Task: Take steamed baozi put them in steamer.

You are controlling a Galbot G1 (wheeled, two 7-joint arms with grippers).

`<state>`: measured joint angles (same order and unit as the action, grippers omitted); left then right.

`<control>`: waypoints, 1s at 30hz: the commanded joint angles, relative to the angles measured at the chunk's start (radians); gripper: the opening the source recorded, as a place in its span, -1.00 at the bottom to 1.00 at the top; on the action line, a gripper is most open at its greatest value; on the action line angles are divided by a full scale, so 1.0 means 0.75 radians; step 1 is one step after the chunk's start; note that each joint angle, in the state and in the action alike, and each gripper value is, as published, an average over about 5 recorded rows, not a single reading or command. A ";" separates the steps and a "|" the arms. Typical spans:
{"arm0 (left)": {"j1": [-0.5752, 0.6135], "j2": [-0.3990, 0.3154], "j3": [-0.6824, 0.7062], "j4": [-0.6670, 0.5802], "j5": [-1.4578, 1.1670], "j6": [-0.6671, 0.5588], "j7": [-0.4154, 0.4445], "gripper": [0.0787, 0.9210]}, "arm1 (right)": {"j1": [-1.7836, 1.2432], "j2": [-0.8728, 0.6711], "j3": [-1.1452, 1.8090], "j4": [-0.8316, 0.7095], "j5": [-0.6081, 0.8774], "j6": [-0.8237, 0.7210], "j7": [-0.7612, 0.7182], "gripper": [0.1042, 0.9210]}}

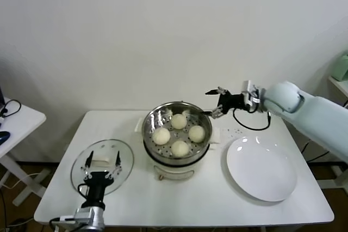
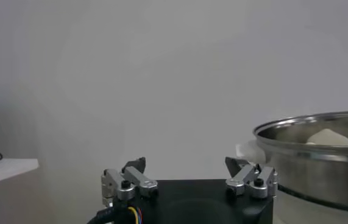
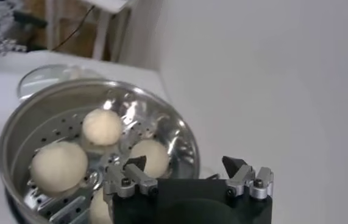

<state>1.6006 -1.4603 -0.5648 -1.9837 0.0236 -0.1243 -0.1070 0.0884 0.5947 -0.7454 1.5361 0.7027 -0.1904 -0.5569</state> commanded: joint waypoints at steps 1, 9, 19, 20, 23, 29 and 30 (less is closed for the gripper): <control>0.004 0.010 -0.014 -0.014 -0.001 -0.027 0.071 0.77 | -1.334 0.041 1.437 0.258 -0.291 0.108 0.188 0.76; 0.015 0.015 -0.041 -0.030 0.019 -0.015 0.220 0.77 | -1.779 0.587 1.888 0.371 -0.482 0.250 0.253 0.76; -0.018 0.005 -0.077 -0.020 0.014 0.033 0.229 0.77 | -2.041 1.057 2.012 0.457 -0.606 0.427 0.261 0.76; -0.017 0.006 -0.081 -0.019 0.010 0.035 0.229 0.77 | -2.062 1.085 2.015 0.462 -0.614 0.437 0.263 0.76; -0.011 0.007 -0.090 -0.018 -0.009 0.037 0.227 0.77 | -2.126 1.152 2.022 0.467 -0.627 0.469 0.264 0.76; -0.004 0.006 -0.095 -0.032 -0.011 0.029 0.215 0.77 | -2.206 1.210 2.019 0.466 -0.628 0.524 0.254 0.76; -0.003 0.006 -0.096 -0.036 -0.010 0.028 0.214 0.77 | -2.216 1.214 2.018 0.465 -0.624 0.532 0.254 0.76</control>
<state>1.5983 -1.4551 -0.6282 -2.0026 0.0239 -0.1071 0.0416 -1.3468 1.2845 0.6408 1.8471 0.2921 0.1084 -0.3787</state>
